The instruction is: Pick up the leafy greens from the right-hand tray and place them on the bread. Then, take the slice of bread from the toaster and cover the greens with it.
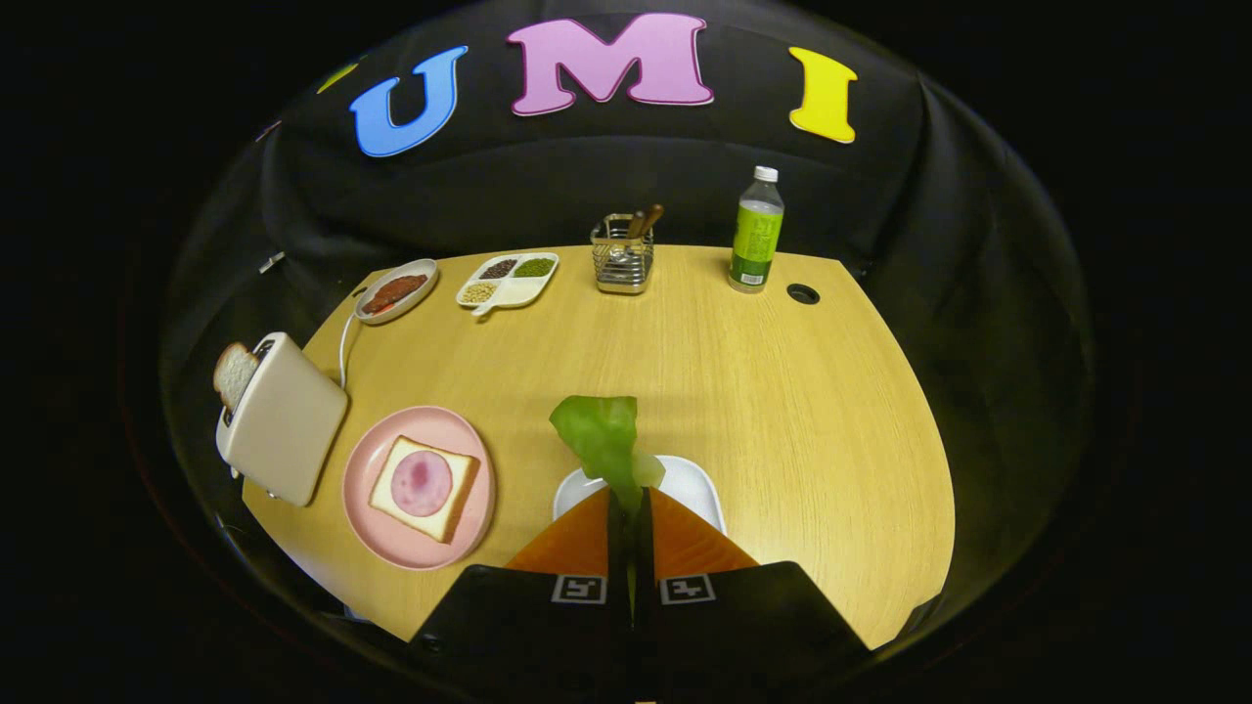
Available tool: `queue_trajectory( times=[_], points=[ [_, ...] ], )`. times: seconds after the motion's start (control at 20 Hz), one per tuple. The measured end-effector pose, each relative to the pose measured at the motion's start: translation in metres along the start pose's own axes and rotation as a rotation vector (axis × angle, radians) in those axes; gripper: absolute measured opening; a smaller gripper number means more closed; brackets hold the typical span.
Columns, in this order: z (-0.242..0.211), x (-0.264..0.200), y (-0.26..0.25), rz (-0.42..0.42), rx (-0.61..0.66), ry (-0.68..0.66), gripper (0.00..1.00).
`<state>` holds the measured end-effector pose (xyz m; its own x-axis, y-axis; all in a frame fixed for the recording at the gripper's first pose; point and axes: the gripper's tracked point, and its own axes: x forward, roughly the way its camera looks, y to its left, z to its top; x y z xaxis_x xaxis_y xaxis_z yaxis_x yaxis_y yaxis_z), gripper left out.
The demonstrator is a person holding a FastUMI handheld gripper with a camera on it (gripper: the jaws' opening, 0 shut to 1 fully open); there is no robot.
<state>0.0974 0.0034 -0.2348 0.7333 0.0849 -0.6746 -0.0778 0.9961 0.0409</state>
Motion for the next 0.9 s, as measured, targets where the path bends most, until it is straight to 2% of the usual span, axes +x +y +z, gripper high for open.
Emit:
queue_trajectory(
  times=[0.3,0.9],
  points=[
    [0.004,-0.008,0.063,0.092,-0.022,-0.002,0.05],
    [-0.009,0.031,0.161,0.154,-0.11,0.025,0.08]
  ],
)
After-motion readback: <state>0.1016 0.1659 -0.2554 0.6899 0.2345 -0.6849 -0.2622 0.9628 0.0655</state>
